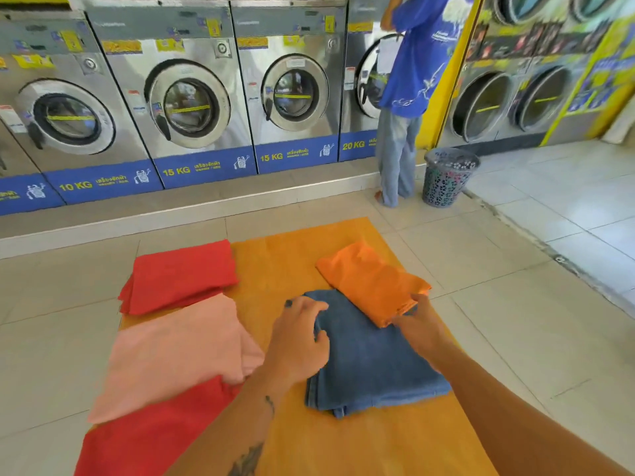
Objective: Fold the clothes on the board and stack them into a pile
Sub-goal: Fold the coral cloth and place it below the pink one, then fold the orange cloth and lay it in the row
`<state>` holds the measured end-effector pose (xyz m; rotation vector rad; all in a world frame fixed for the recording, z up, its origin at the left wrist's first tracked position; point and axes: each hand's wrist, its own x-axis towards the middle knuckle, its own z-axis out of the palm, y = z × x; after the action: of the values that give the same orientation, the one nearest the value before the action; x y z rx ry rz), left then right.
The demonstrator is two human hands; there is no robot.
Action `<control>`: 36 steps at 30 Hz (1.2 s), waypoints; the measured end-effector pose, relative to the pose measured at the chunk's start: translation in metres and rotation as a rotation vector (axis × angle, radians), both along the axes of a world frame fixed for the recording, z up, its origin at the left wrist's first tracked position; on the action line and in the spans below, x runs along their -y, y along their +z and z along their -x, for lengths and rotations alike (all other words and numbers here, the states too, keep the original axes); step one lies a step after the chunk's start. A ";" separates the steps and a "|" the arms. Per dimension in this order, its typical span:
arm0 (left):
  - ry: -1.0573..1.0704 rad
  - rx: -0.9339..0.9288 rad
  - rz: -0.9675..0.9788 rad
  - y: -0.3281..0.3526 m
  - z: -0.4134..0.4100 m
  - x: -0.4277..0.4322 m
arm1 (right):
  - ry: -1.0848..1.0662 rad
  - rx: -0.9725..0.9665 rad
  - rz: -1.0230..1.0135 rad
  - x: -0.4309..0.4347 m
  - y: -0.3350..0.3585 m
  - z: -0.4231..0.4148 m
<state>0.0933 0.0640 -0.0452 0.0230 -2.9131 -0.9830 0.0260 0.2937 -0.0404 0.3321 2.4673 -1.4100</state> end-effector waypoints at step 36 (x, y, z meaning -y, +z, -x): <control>0.130 0.119 -0.200 -0.011 0.066 -0.090 | 0.040 -0.084 0.243 -0.010 0.011 0.117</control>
<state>0.0274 0.1542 -0.0558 0.2863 -2.8583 -1.2859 -0.0907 0.3041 -0.0291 0.1735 2.3163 -1.7161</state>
